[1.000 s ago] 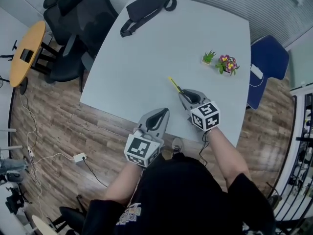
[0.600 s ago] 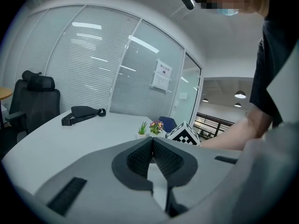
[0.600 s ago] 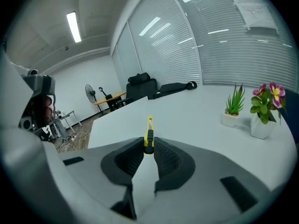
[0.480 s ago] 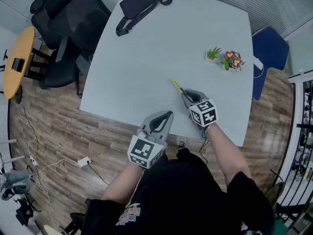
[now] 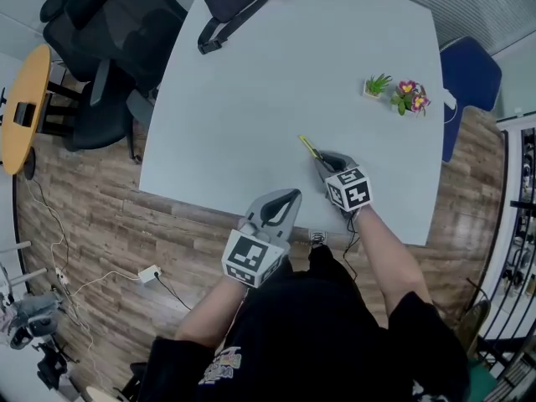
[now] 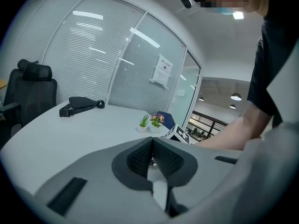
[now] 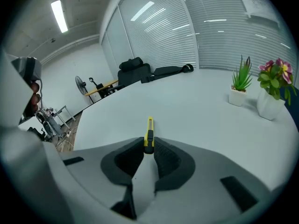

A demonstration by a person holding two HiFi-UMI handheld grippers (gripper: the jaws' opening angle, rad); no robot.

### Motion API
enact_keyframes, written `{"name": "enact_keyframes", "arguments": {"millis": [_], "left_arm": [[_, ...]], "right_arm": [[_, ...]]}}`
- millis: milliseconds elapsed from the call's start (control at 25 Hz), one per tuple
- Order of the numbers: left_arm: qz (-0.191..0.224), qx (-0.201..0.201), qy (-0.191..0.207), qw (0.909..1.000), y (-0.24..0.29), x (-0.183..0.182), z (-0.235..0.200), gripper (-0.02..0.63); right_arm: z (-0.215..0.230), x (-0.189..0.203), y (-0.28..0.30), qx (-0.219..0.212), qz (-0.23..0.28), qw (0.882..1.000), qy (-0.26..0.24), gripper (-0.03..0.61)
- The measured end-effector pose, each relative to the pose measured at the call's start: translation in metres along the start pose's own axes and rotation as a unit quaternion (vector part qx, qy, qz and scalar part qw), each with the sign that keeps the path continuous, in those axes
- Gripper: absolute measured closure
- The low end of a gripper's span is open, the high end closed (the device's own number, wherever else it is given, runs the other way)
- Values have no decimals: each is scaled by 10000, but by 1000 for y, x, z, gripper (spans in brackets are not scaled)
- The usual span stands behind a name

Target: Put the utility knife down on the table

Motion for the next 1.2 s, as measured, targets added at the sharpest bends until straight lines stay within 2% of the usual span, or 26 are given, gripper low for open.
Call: {"name": "enact_keyframes", "arguments": {"millis": [320,640,920,1200], "left_arm": [[-111,132,-55,9998,2,7,-10,608],[-135,162,-67,9998,3,10,-14,609],[-107,94,-14,9999,1,4,-9,609],[-4,-60,60,10000,-3,-2,2,609]], "right_arm": [[-1,9,14,185,-300,9993,-127,508],[0,11,16,209,-352,9989,-218,506],[-2,10,14,117,-285,9993,-226,477],[-5,-3,-8,52,46,9994,-336,477]]}}
Point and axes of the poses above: the fingertips, and each gripper's own axes: y forward along the fingers, z to its right, x out of its underside, the point moved 6 cm from there along -y, backward along the fingers, and after that the axes turned 3 degrees about y, right-handed, at the moved point
